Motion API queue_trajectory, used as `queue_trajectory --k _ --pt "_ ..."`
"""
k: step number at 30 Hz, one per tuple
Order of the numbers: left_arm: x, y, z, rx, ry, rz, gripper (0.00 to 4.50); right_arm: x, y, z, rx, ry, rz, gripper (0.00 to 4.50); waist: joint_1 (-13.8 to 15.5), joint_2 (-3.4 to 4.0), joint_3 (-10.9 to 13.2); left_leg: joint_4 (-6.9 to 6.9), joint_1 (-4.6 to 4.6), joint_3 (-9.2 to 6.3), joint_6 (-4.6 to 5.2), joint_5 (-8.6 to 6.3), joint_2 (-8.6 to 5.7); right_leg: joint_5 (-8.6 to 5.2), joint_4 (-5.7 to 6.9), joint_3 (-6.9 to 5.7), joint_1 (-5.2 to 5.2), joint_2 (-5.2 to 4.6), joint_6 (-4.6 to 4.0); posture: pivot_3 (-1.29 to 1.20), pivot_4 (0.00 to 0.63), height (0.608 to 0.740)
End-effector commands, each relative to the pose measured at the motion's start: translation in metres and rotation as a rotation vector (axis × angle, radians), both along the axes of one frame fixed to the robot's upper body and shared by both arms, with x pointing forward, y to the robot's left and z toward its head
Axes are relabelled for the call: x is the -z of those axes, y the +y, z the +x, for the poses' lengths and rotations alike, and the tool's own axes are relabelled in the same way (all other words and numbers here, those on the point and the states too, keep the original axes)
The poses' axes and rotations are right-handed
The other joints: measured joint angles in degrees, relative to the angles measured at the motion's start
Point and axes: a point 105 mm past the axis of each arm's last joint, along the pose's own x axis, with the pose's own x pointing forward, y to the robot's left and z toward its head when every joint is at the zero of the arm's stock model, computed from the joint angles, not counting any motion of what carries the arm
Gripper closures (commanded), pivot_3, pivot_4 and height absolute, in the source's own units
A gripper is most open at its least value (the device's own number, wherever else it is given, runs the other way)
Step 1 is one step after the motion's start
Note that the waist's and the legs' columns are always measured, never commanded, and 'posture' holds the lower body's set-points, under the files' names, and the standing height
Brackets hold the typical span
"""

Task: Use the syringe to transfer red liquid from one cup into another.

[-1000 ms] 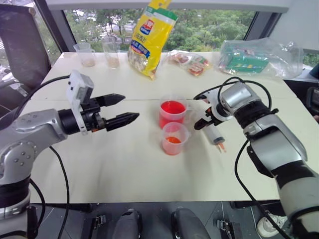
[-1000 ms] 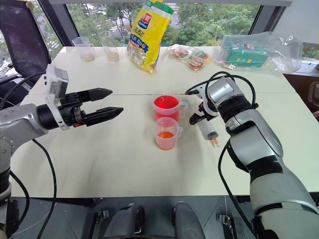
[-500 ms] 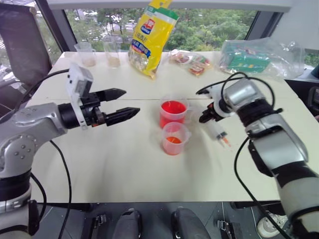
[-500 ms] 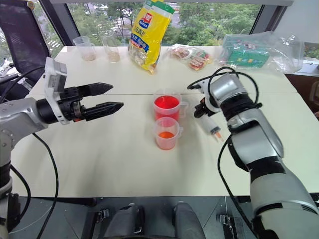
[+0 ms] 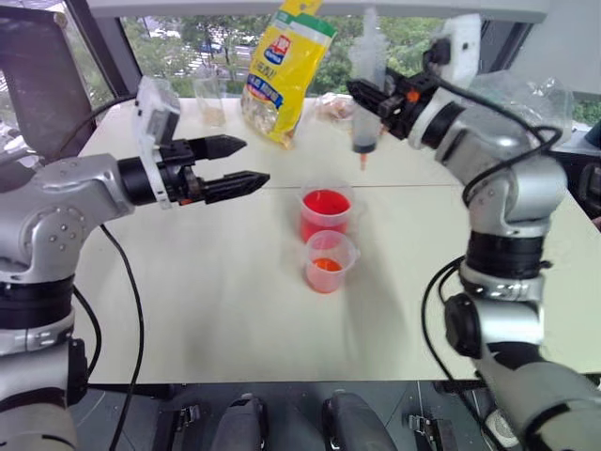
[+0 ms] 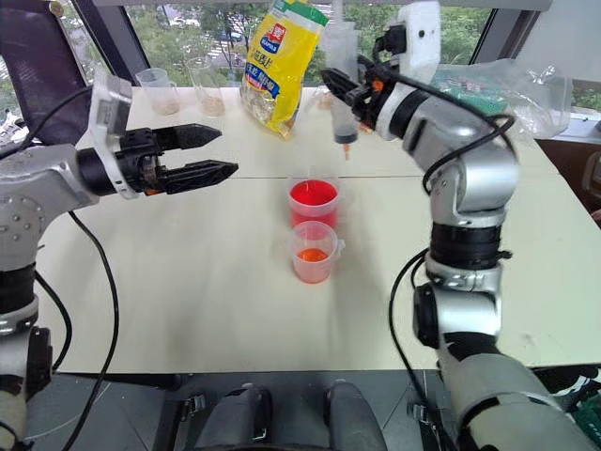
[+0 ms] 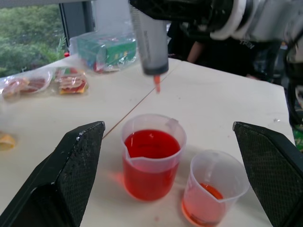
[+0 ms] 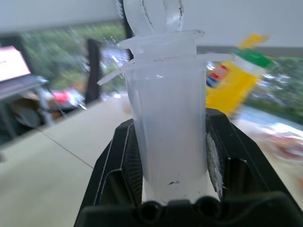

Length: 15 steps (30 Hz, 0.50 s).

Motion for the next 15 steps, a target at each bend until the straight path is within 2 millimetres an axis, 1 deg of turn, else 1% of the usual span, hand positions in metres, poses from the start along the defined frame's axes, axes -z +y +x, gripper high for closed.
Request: queue_trajectory --k 1,4,6,8,10,13,15 --pt "-0.013 -0.001 0.001 0.006 -0.062 -0.002 0.0 -0.002 0.013 -0.017 -0.05 -0.131 0.055 3.11 0.1 0.0 0.0 0.0 0.0 0.0 0.0 0.0 -0.01 0.0 0.0 0.0 0.0 0.0 0.0 0.0 0.15 0.74" --pt "-0.017 -0.003 0.003 0.009 -0.072 -0.01 0.0 0.019 0.023 -0.018 -0.066 -0.138 0.063 3.11 0.0 0.0 0.0 -0.01 -0.01 0.0 0.0 0.0 0.0 0.0 0.0 0.0 -0.02 0.01 0.0 0.0 0.15 0.74" --pt "-0.022 -0.007 0.007 0.009 -0.086 -0.024 0.0 0.036 0.026 -0.017 -0.062 -0.141 0.042 3.11 0.0 0.0 0.0 -0.01 -0.01 -0.01 -0.01 0.0 0.0 0.0 0.01 0.0 -0.03 0.01 0.0 0.0 0.15 0.74" --pt "-0.024 -0.01 0.012 0.007 -0.094 -0.031 0.0 0.049 0.028 -0.015 -0.057 -0.136 0.025 3.11 0.0 0.0 0.0 0.0 -0.01 -0.01 -0.02 0.01 0.0 0.0 0.02 0.0 -0.02 0.01 0.0 0.0 0.15 0.74" --pt "-0.024 -0.016 0.015 0.013 -0.1 -0.031 0.0 0.057 0.028 -0.013 -0.046 -0.14 0.002 3.11 0.0 0.0 0.0 0.02 0.01 0.0 -0.03 0.02 -0.01 0.0 0.08 0.0 -0.02 0.02 0.0 0.0 0.15 0.74" --pt "-0.023 -0.031 0.021 0.041 -0.103 -0.044 0.0 0.067 0.029 -0.012 -0.044 -0.14 -0.024 3.11 0.1 0.0 0.0 0.03 0.05 0.0 -0.06 0.04 -0.01 0.0 0.14 0.01 -0.01 0.03 0.0 0.0 0.15 0.74" --pt "-0.02 -0.042 0.021 0.078 -0.098 -0.04 0.0 0.07 0.028 -0.011 -0.04 -0.14 -0.033 3.11 0.1 0.0 0.0 0.03 0.07 0.0 -0.07 0.05 -0.01 0.0 0.19 0.02 -0.01 0.03 0.0 0.0 0.15 0.74"
